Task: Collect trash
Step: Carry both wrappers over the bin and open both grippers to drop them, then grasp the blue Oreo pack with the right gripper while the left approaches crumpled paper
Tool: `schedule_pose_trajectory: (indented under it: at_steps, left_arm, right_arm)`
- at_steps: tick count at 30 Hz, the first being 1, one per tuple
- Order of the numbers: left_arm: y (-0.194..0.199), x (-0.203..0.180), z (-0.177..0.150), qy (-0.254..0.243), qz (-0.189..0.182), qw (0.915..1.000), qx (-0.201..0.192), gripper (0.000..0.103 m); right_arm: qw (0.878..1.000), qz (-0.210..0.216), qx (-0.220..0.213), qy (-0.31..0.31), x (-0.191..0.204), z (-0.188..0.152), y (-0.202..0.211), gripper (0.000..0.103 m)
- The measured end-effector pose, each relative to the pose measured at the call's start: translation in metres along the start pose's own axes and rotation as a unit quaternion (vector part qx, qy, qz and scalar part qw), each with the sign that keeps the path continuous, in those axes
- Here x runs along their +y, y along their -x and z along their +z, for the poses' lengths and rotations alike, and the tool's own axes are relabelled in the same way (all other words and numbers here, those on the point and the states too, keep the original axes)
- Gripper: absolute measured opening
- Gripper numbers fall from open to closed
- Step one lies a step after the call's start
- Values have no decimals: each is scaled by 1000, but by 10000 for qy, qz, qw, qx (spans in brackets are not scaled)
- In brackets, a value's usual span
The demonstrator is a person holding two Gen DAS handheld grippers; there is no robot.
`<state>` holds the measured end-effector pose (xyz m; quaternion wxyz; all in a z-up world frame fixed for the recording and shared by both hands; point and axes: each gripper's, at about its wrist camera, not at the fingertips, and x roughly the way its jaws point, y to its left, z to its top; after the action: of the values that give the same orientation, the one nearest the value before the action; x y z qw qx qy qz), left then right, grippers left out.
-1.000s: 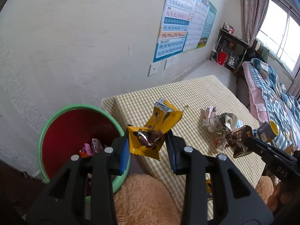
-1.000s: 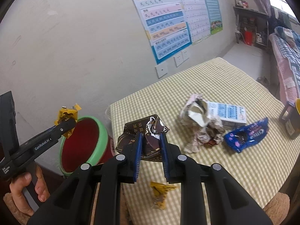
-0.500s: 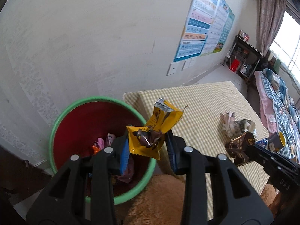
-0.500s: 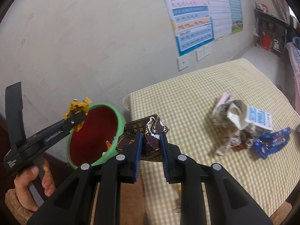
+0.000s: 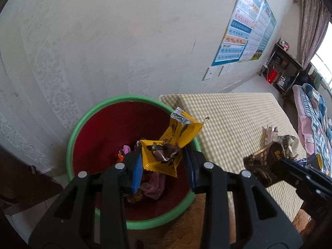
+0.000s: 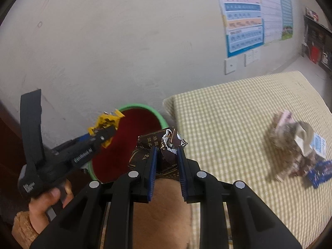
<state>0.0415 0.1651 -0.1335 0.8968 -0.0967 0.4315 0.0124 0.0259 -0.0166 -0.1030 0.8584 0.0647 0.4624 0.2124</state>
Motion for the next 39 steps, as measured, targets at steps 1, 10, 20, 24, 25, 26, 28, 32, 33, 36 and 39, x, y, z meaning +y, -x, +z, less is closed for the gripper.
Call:
schedule_pose_trajectory:
  at_steps: [1, 10, 20, 24, 25, 26, 28, 32, 33, 36, 39]
  left_arm:
    - [-1, 4, -1, 38, 30, 10000, 11, 33]
    - [-12, 32, -4, 304, 210, 9992, 169, 33]
    - [-20, 55, -8, 637, 498, 9966, 173, 67]
    - [-22, 56, -10, 630, 495, 9965, 227, 67]
    - [-22, 54, -10, 622, 474, 9966, 240, 67]
    - [-23, 51, -10, 604, 433, 9969, 264, 67]
    - [-25, 43, -11, 518, 357, 9975, 306, 67]
    - [-27, 26, -12, 304, 245, 9986, 356, 67]
    - [-27, 19, -12, 235, 196, 9989, 363, 67]
    - [-25, 0, -12, 44, 104, 9993, 356, 67]
    - [-25, -19, -13, -124, 4, 9992, 383, 67]
  right_arm:
    - [10000, 39, 30, 52, 5, 4, -5, 20]
    - [9994, 161, 213, 216, 26, 21, -34, 20]
    - [9986, 340, 330, 236, 38, 33, -60, 45]
    - [9990, 263, 263, 250, 33, 32, -56, 47]
    - [9991, 235, 264, 240, 31, 31, -55, 47]
    - [9993, 179, 262, 216, 26, 28, -52, 47]
    - [9996, 4, 264, 111, 11, 20, -44, 47]
    - [9982, -450, 248, -296, -33, 4, -25, 47]
    - [9973, -580, 214, -398, -46, -1, -18, 47]
    - [9903, -1181, 41, -729, -94, -20, 9, 51]
    - [9783, -1662, -143, -1232, -144, -39, 36, 52]
